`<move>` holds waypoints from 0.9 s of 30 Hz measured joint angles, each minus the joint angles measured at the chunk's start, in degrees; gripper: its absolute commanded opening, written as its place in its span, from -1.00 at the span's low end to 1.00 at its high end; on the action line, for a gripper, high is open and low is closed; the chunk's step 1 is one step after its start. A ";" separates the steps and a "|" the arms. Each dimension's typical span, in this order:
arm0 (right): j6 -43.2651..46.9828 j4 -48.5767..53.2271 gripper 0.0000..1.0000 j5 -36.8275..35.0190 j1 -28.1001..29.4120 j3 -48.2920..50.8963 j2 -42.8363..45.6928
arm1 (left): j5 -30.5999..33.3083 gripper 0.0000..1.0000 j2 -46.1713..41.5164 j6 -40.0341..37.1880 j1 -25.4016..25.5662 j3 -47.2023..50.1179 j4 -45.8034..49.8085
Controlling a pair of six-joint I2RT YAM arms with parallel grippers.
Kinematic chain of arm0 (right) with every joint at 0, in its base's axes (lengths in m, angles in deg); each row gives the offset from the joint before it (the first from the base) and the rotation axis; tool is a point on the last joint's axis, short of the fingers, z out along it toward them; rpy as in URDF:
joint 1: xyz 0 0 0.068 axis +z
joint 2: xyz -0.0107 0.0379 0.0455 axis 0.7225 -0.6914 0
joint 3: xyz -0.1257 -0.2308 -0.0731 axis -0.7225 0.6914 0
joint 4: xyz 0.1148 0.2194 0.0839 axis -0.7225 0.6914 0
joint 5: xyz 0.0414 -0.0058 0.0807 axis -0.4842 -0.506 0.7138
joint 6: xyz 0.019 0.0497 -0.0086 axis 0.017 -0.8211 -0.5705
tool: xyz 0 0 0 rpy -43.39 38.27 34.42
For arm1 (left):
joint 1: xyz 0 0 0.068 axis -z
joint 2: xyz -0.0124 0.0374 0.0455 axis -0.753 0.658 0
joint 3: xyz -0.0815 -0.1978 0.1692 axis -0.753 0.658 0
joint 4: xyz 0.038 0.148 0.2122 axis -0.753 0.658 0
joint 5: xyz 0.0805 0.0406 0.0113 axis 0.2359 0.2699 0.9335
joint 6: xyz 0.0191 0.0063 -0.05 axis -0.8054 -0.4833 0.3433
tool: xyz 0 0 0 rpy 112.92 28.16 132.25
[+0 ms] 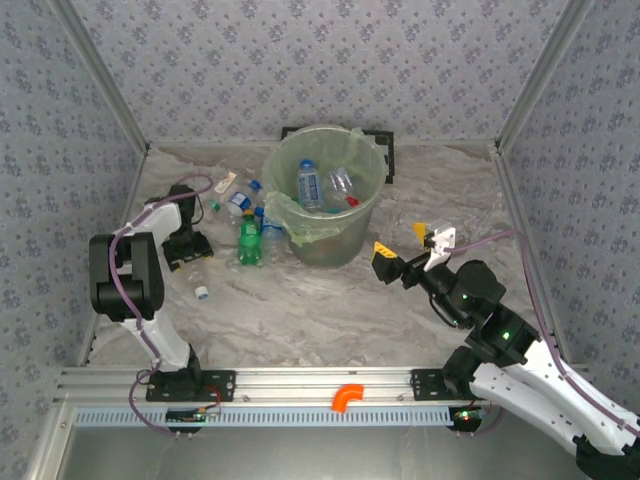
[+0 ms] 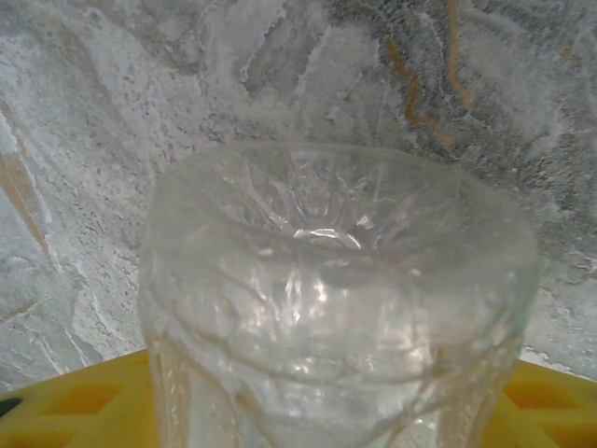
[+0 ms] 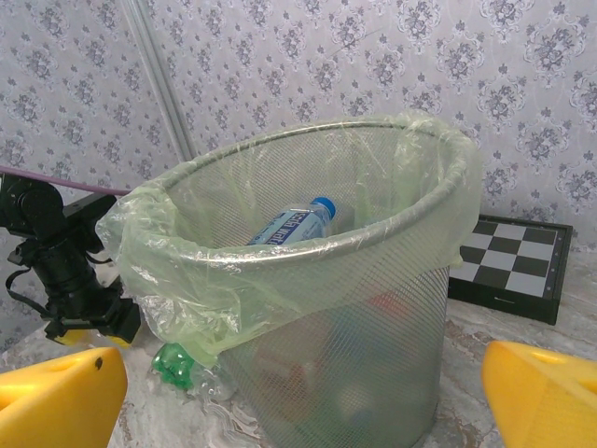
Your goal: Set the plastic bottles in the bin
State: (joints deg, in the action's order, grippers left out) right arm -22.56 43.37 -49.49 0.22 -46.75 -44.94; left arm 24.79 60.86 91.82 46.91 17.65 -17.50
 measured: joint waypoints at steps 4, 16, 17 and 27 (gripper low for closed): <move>0.00 0.02 0.99 -0.02 0.00 0.00 0.00 | -1.09 0.23 -1.22 0.13 0.02 0.00 0.04; 0.00 1.55 0.99 -1.36 0.00 -0.79 0.11 | -1.38 0.24 -22.12 2.93 4.07 -0.83 2.75; 0.02 1.86 0.99 -1.55 0.00 -1.07 0.24 | -1.09 0.24 -23.82 3.10 5.18 -1.33 2.80; -0.42 4.20 0.99 -2.89 0.00 -3.69 0.46 | 8.24 0.24 -32.17 3.43 19.58 -14.10 2.29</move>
State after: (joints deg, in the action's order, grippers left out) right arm -22.98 47.57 -52.38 0.22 -50.45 -44.48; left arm 33.03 28.69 95.26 66.50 3.55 -15.20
